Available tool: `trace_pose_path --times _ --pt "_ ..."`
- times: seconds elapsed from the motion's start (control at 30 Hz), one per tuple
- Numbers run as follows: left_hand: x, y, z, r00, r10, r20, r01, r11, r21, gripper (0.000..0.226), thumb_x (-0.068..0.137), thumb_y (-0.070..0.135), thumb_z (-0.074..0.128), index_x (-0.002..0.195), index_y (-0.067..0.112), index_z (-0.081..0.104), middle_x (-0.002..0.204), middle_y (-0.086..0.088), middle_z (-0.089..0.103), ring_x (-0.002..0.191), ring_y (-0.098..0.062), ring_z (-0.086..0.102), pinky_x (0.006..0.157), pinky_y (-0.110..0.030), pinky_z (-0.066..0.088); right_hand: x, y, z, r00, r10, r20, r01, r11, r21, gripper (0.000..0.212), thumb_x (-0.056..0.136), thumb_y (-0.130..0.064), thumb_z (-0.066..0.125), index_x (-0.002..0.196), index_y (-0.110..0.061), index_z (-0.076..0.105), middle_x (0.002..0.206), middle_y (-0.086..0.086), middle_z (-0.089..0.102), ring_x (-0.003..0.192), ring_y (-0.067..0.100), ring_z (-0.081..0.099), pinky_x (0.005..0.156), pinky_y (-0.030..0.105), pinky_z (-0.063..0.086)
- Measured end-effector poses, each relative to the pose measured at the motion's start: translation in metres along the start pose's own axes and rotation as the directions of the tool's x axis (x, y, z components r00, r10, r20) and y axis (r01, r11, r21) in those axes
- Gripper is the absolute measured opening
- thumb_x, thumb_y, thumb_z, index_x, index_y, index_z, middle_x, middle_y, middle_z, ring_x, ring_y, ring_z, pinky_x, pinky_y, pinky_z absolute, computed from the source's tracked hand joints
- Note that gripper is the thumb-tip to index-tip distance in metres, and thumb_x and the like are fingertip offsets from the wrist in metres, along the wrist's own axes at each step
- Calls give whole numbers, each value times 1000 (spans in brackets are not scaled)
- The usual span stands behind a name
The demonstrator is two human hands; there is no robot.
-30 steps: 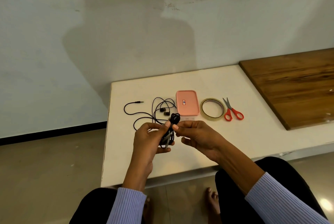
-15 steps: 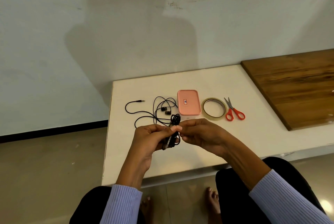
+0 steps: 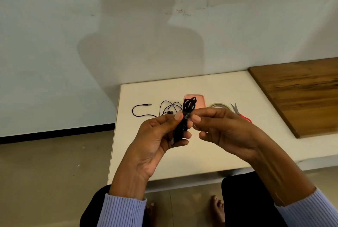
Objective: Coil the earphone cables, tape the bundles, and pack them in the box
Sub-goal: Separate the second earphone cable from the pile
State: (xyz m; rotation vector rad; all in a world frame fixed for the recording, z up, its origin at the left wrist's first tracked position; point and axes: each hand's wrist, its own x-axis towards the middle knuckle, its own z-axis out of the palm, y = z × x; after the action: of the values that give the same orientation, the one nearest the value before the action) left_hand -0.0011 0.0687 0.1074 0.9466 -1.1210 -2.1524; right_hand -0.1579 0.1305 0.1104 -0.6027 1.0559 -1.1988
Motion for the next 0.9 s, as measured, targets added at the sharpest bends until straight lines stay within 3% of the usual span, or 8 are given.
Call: trace_pose_path --times 0.17,0.37,0.47,0.63,0.8,0.9 --pt "-13 9 13 993 -45 108 51 997 -51 23 66 30 60 60 13 74 59 -1 66 46 -9 61 41 -19 50 -13 -8 9 994 -65 85 69 997 -45 13 68 -18 68 76 -8 70 73 3 65 69 8 59 57 17 48" --pt "-17 12 8 996 77 53 -87 971 222 34 76 40 56 83 12 76 83 -13 74 73 -24 73 50 -25 54 -16 -5 12 988 -148 -54 137 976 -168 12 65 -26 70 67 -14 71 73 4 62 66 10 56 64 21 46" --pt "-18 12 9 991 113 73 -129 957 261 31 76 34 59 83 8 74 80 -13 74 73 -24 72 55 -26 56 -16 -4 13 979 -178 -100 158 971 -178 11 63 -26 70 65 -15 72 71 -1 64 67 8 57 60 18 47" --pt "-11 7 7 997 15 81 -19 999 46 27 75 26 55 61 9 72 55 -5 60 46 -14 61 43 -22 50 -13 -3 8 992 -128 -3 128 989 -81 11 71 -11 64 69 -11 75 75 0 69 73 7 64 60 16 51" --pt "-5 -2 6 989 -49 139 67 990 -128 30 78 24 49 61 9 70 52 -1 56 43 -10 57 41 -20 48 -6 4 1 997 -63 47 61 998 33 15 67 -12 66 79 -8 75 80 3 71 76 8 67 63 18 53" --pt "-4 -6 6 986 -52 160 75 987 -143 32 78 24 49 60 10 71 52 -1 56 44 -9 57 41 -19 48 -4 7 -2 995 -64 77 65 998 -2 10 70 -16 66 75 -11 73 79 1 70 75 8 64 67 20 51"
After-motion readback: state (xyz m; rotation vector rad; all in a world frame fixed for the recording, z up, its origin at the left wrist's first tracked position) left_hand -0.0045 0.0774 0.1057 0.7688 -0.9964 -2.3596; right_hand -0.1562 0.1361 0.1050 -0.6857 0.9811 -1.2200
